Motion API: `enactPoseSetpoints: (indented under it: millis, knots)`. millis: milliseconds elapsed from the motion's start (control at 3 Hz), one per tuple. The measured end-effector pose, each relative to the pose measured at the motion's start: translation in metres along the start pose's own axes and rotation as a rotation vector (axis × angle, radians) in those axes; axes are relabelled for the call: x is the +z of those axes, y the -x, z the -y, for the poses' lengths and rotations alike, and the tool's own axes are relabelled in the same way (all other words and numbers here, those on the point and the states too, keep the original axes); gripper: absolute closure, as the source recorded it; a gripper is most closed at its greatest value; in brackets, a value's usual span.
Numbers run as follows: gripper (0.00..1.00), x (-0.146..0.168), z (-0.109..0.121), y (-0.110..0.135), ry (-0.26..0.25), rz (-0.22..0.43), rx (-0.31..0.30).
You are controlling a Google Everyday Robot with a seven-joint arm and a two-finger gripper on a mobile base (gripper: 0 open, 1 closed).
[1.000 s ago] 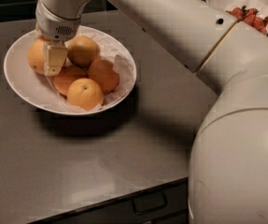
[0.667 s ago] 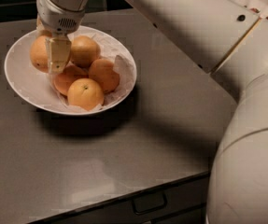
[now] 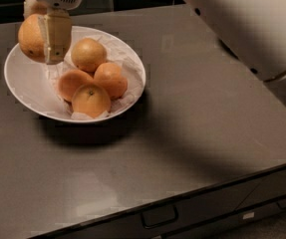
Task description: Pick orange from white bowl
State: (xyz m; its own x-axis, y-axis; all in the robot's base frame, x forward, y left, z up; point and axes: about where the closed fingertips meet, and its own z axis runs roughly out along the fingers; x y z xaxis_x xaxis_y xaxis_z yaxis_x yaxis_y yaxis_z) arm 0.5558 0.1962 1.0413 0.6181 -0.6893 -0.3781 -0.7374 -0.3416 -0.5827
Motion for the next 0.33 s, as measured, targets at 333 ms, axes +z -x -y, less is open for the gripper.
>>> enactPoseSetpoints:
  millis: [333]
  knots:
    - [1.00,0.0000,0.0000,0.0000,0.000,0.000,0.000]
